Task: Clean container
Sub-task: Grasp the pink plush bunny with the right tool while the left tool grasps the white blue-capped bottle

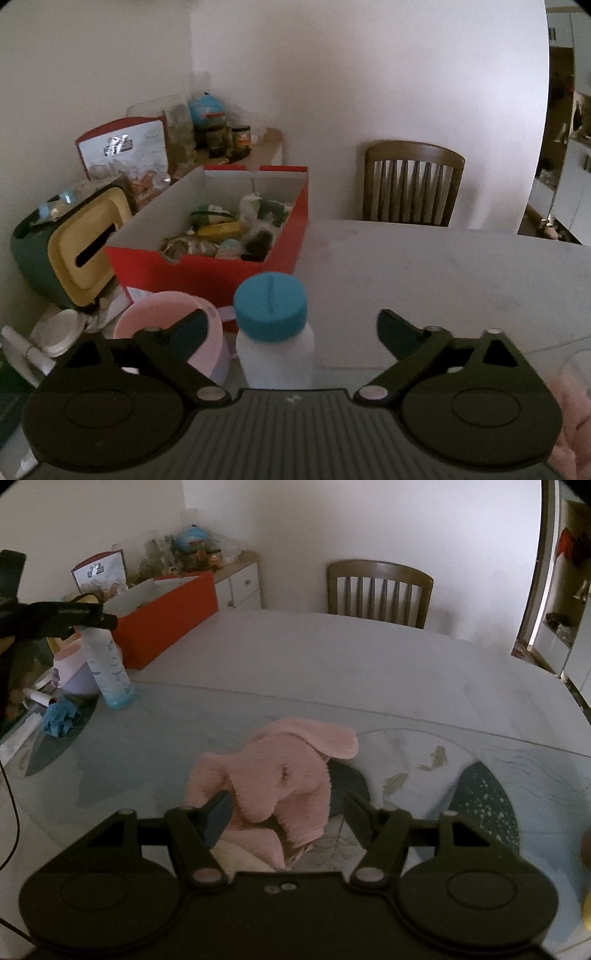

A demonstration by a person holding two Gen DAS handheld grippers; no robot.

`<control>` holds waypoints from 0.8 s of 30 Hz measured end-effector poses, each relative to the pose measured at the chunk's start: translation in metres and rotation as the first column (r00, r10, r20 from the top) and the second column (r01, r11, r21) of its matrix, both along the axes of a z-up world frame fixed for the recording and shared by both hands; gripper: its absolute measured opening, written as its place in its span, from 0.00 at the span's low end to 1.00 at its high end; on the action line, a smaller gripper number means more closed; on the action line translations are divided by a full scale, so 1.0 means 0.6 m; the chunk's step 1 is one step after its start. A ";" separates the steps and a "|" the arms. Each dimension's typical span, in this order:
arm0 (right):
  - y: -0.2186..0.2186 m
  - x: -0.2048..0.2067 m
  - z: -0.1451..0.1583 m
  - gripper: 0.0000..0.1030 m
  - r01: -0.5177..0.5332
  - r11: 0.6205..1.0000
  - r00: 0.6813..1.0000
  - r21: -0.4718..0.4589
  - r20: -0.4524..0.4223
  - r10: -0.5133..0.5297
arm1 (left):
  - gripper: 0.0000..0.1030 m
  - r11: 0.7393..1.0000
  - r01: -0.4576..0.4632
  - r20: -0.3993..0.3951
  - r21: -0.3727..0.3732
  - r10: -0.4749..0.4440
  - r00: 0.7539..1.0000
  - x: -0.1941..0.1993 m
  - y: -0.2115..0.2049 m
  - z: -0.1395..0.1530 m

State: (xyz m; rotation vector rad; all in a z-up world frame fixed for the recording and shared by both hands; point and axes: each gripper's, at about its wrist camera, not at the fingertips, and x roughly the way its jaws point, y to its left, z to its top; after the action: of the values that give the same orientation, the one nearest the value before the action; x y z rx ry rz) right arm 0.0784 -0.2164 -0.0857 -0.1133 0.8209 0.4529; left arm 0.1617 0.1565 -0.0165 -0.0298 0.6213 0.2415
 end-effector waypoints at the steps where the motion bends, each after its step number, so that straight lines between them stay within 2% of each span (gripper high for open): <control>1: -0.001 0.002 -0.001 0.64 -0.001 1.000 1.000 -0.001 -0.002 0.001 | 0.87 1.000 -0.002 -0.005 0.010 0.002 1.000 0.007 0.002 -0.002; 4: 0.000 0.011 -0.004 0.64 0.003 1.000 1.000 -0.010 -0.005 -0.003 | 0.74 1.000 0.001 -0.012 0.021 -0.001 1.000 0.013 0.003 -0.004; 7: 0.001 0.026 -0.009 0.64 0.002 1.000 1.000 -0.007 -0.020 -0.002 | 0.67 1.000 -0.006 -0.008 0.012 0.006 1.000 0.014 0.007 -0.002; 8: 0.002 0.032 -0.011 0.64 -0.002 1.000 1.000 -0.004 -0.029 0.002 | 0.59 1.000 -0.006 -0.008 0.012 0.006 1.000 0.016 0.008 -0.002; 13: 0.025 0.061 -0.024 0.64 -0.049 0.999 0.998 -0.021 -0.039 0.048 | 0.39 1.000 -0.014 -0.021 0.022 0.014 1.000 0.018 0.011 -0.002; 18: 0.048 0.091 -0.050 0.65 -0.080 0.997 0.992 -0.013 -0.097 0.079 | 0.38 1.000 0.001 -0.027 0.007 -0.001 1.000 0.015 0.017 -0.001; 24: 0.100 0.110 -0.066 0.67 -0.177 0.982 0.976 -0.065 -0.141 0.166 | 0.38 0.999 0.044 -0.040 -0.005 -0.045 0.998 0.002 -0.001 0.001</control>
State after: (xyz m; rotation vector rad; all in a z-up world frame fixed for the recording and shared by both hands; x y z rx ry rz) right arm 0.1443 -0.1567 -0.1250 -0.2282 0.9664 0.5970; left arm 0.1631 0.1559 -0.0156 -0.0150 0.6613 0.1982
